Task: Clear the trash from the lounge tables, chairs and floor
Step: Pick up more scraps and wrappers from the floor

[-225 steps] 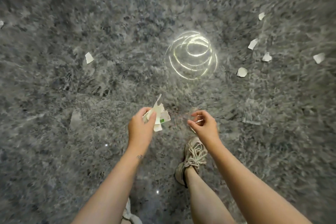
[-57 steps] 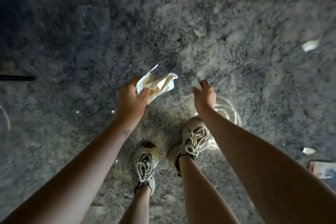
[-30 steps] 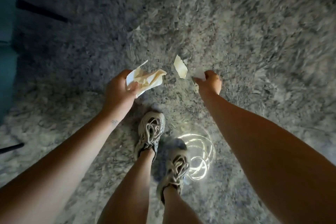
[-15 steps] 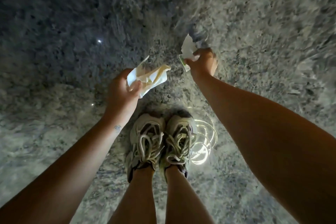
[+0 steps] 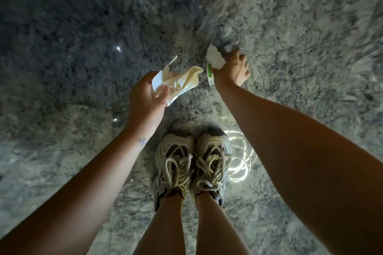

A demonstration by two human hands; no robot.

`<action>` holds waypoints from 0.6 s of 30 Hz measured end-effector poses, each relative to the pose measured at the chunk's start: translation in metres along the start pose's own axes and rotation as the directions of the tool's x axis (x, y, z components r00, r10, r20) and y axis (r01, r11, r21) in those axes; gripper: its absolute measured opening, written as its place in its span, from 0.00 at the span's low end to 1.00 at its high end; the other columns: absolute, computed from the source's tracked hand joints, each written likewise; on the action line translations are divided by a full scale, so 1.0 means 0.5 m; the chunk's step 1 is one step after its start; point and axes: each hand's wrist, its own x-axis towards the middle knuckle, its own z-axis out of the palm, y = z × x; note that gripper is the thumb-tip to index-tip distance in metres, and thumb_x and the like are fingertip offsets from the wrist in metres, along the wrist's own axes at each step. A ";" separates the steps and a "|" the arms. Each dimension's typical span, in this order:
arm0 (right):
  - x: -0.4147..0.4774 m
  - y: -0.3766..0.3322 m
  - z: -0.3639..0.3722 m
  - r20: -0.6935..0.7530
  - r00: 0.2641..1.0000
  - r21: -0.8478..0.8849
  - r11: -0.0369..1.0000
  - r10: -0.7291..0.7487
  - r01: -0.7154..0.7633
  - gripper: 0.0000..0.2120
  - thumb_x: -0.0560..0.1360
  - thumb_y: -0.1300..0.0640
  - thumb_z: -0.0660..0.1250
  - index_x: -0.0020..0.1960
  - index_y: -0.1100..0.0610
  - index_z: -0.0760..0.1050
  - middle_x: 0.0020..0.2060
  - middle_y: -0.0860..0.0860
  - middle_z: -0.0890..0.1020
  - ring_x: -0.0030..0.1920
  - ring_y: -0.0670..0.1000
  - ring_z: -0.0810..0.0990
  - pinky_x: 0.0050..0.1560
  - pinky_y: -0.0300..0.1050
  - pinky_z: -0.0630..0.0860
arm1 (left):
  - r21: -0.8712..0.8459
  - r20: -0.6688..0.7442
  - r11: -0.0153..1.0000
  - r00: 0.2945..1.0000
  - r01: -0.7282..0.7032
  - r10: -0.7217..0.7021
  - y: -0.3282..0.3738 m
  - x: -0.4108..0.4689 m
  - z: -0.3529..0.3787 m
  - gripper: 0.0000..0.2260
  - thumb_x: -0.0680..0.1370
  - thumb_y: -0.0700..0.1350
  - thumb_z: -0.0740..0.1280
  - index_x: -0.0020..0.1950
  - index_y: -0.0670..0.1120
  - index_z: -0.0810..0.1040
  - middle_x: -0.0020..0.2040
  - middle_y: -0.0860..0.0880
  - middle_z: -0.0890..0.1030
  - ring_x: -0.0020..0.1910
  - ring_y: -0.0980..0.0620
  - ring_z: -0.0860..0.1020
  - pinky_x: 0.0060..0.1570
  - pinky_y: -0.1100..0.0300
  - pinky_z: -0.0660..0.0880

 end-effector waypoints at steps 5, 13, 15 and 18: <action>-0.028 0.001 0.000 0.064 0.998 0.213 0.977 0.008 -0.022 0.14 0.72 0.57 0.68 0.55 0.58 0.69 0.50 0.54 0.80 0.51 0.56 0.78 0.49 0.46 0.69 | -0.020 0.006 1.000 1.000 -0.022 0.022 0.013 0.002 -0.005 0.09 0.74 0.36 0.66 0.53 0.42 0.79 0.39 0.59 0.76 0.38 0.62 0.74 0.36 0.79 0.68; -0.157 0.021 -0.167 0.108 0.993 0.515 0.851 0.054 -0.102 0.09 0.68 0.61 0.73 0.42 0.54 0.73 0.34 0.45 0.76 0.32 0.42 0.73 0.26 0.30 0.67 | -0.055 0.081 0.998 0.997 0.004 0.000 0.100 -0.060 -0.078 0.10 0.75 0.35 0.64 0.53 0.44 0.78 0.43 0.49 0.80 0.40 0.55 0.79 0.39 0.59 0.78; -0.209 0.031 -0.238 0.124 0.992 0.553 0.828 0.025 -0.090 0.12 0.67 0.61 0.74 0.38 0.53 0.70 0.31 0.42 0.74 0.30 0.38 0.71 0.22 0.26 0.65 | -0.033 0.108 0.999 0.994 -0.013 0.016 0.142 -0.079 -0.102 0.09 0.75 0.35 0.64 0.52 0.45 0.77 0.42 0.50 0.80 0.42 0.50 0.79 0.40 0.55 0.78; -0.281 0.054 -0.337 0.115 0.991 0.606 0.786 0.067 -0.124 0.12 0.66 0.61 0.75 0.38 0.52 0.72 0.32 0.44 0.76 0.31 0.41 0.73 0.28 0.30 0.67 | 0.003 0.154 0.996 0.984 -0.085 0.084 0.215 -0.102 -0.135 0.09 0.76 0.35 0.65 0.55 0.41 0.77 0.45 0.48 0.79 0.44 0.48 0.78 0.41 0.55 0.76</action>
